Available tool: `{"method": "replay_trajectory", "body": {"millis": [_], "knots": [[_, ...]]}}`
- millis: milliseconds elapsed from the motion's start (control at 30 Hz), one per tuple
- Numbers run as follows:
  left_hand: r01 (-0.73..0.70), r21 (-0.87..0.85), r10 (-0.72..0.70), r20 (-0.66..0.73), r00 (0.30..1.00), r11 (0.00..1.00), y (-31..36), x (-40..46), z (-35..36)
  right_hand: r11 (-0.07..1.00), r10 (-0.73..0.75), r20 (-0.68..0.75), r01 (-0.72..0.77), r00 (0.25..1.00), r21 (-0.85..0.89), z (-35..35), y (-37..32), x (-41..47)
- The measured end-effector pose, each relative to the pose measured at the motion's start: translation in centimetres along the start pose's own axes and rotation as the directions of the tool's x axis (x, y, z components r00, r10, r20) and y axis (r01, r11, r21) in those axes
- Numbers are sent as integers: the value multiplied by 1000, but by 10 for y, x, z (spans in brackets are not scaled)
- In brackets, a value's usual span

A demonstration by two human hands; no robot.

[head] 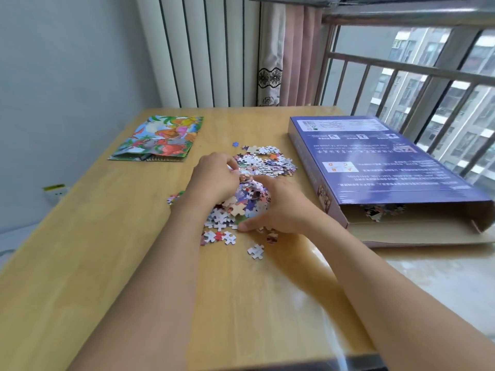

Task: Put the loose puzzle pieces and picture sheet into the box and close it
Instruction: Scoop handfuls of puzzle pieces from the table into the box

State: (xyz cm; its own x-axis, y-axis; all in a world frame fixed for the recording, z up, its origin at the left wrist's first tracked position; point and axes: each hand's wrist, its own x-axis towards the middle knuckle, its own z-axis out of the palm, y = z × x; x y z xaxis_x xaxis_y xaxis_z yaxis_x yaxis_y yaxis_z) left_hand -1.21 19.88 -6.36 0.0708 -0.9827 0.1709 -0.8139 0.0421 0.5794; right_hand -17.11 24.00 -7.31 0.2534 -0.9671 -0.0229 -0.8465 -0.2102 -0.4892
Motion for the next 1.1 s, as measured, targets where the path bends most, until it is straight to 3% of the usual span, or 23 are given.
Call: {"method": "replay_trajectory", "body": {"millis": [667, 933, 1100], "knots": [[-57, -143, 21, -241, 970, 988, 10, -3, -1, 978, 37, -265, 20, 964, 208, -5, -1, -3], [-179, -216, 98, -342, 934, 960, 23, -8, 0, 732, 148, -194, 25, 970, 681, -22, 1, -19], [-235, -240, 155, -311, 938, 942, 36, -18, 10, 577, 145, -166, 53, 975, 815, -48, 8, -39]]}}
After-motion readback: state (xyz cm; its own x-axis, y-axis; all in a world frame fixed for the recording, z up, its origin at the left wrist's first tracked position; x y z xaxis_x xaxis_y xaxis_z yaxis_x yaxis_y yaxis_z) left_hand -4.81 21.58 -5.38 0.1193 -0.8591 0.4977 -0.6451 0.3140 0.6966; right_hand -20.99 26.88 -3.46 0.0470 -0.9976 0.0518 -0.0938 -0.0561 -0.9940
